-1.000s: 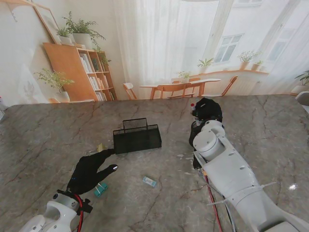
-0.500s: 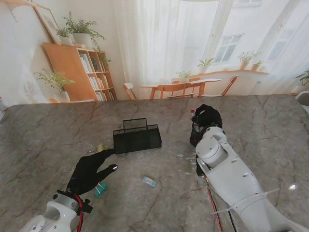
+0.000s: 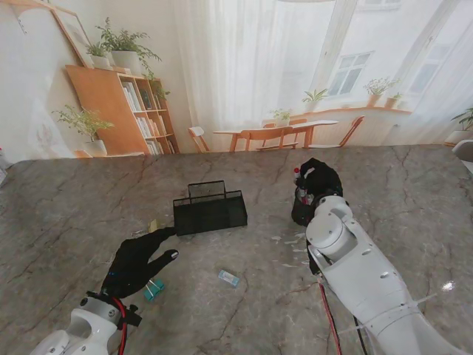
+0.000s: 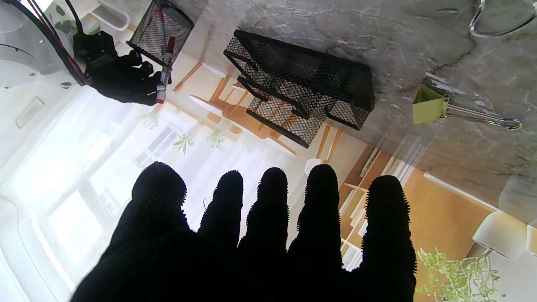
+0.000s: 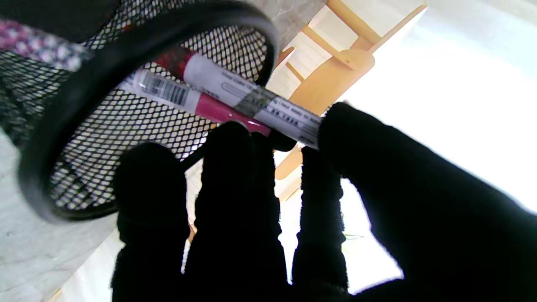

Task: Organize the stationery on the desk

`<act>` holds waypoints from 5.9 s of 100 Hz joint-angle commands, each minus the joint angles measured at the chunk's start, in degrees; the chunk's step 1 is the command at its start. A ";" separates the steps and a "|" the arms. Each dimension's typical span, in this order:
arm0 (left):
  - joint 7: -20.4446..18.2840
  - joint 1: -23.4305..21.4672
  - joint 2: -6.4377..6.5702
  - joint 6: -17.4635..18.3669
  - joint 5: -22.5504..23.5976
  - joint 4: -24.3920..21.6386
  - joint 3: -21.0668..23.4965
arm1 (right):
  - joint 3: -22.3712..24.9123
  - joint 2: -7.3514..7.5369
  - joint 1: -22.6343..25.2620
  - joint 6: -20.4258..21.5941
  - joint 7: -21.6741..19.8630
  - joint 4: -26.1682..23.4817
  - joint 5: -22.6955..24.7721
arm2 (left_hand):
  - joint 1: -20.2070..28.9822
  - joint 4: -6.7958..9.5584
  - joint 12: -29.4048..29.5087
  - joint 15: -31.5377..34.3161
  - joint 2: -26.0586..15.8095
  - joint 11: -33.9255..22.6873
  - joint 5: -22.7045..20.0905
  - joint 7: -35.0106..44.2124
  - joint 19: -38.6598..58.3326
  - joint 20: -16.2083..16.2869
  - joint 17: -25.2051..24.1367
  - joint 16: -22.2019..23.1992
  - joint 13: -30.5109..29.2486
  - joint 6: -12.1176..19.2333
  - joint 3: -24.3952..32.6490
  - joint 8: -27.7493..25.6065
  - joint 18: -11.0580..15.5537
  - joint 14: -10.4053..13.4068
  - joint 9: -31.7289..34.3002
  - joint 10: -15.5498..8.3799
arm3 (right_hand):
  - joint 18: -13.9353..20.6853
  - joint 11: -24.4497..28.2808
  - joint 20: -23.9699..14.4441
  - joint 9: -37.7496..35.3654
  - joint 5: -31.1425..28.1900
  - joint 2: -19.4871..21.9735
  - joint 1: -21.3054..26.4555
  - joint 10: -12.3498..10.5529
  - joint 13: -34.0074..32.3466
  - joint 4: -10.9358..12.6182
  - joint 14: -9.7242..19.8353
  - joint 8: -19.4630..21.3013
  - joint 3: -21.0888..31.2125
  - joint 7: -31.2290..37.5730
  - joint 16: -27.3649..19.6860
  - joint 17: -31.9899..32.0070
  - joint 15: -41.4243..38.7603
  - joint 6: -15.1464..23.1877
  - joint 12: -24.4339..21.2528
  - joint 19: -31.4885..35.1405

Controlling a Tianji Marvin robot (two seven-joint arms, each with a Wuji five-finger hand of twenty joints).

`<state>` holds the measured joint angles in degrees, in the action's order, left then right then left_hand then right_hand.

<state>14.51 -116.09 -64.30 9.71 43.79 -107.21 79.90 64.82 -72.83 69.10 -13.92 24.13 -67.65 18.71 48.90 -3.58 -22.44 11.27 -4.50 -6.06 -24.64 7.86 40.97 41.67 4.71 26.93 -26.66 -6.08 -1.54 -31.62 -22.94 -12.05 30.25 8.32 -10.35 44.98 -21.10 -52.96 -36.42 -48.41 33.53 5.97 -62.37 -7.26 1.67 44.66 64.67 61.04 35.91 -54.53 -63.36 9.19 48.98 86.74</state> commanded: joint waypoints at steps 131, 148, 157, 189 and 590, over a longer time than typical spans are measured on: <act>1.82 -1.75 -0.40 1.83 0.20 -0.81 0.78 | 6.24 4.63 9.13 5.69 -9.57 -19.45 7.61 | 0.95 0.34 -0.47 0.23 -3.76 -0.04 -0.58 0.51 0.35 0.92 -0.81 0.40 -0.39 0.40 -1.52 -0.56 -0.03 0.14 0.31 -0.50 | -12.93 -17.78 -8.54 13.01 6.01 26.06 -14.95 5.38 15.70 4.83 -8.60 2.61 -30.15 -38.25 4.91 15.61 -0.40 -6.68 -4.89 4.28; 2.03 -2.13 -0.26 2.18 1.50 -1.08 1.02 | 7.95 6.45 12.54 13.49 -13.22 -24.72 12.01 | 0.14 0.49 -0.39 0.02 -2.32 0.02 -0.31 0.41 0.03 0.83 -1.11 0.24 -0.08 0.26 -1.47 -0.53 -0.02 0.13 0.19 -0.45 | -15.22 -27.82 -11.06 17.09 9.48 27.66 -15.03 4.57 27.09 4.72 -10.57 -1.36 -31.32 -43.51 0.84 37.03 18.57 -8.37 -10.04 -11.56; 1.96 -2.10 -0.05 2.34 2.93 -1.19 1.05 | 8.13 6.96 14.11 16.86 -14.07 -26.75 13.40 | -0.06 0.56 -0.37 0.01 -1.68 0.03 -0.23 0.40 0.08 0.90 -1.03 0.21 -0.04 0.20 -1.37 -0.55 0.06 0.29 0.10 -0.53 | -13.49 -32.41 -9.21 18.02 10.36 28.08 -14.77 4.06 29.74 4.70 -10.54 -3.16 -31.72 -45.03 -3.77 43.41 30.40 -8.61 -13.25 -18.74; -1.54 0.20 1.11 2.66 7.12 -1.39 -0.11 | 7.00 8.59 19.38 25.27 -16.69 -29.42 18.77 | 0.04 0.70 -0.33 -0.55 0.62 0.09 0.47 0.23 -0.99 0.31 -1.09 -0.28 0.84 0.04 -1.08 -0.64 1.73 1.06 -0.41 -0.45 | -4.24 -39.60 2.52 23.75 15.13 27.75 -13.70 0.63 36.62 4.62 -8.09 -8.08 -31.96 -50.07 -15.11 54.38 56.41 -7.92 -23.38 -37.12; -20.23 38.06 7.16 0.58 16.34 25.67 -41.82 | 5.71 5.26 29.17 10.08 0.36 -27.34 19.20 | 25.07 -1.81 -25.38 15.41 26.45 -6.47 0.19 35.91 29.91 -1.08 27.14 23.77 -25.54 8.75 13.61 -14.83 20.99 7.85 24.60 -8.14 | -5.96 -35.34 -2.29 16.47 8.03 28.45 -5.37 1.34 32.10 5.60 -8.01 -5.24 -34.03 -44.32 -12.30 51.10 53.54 -8.19 -20.25 -32.98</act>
<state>-3.07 -75.34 -58.37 9.63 60.14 -85.87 39.68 70.44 -67.36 98.02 -3.63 24.94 -94.85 38.10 69.99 -4.28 -58.78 26.36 19.35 -16.27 -22.36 54.19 68.67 38.80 33.10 52.65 -47.74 2.29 11.40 -54.57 -4.50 -5.64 45.75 4.98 -15.72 9.01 -22.56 -36.11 -27.14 -21.45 29.07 7.38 -29.65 -0.72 -6.38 38.18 32.03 16.16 22.73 -3.53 -9.51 0.84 27.66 52.74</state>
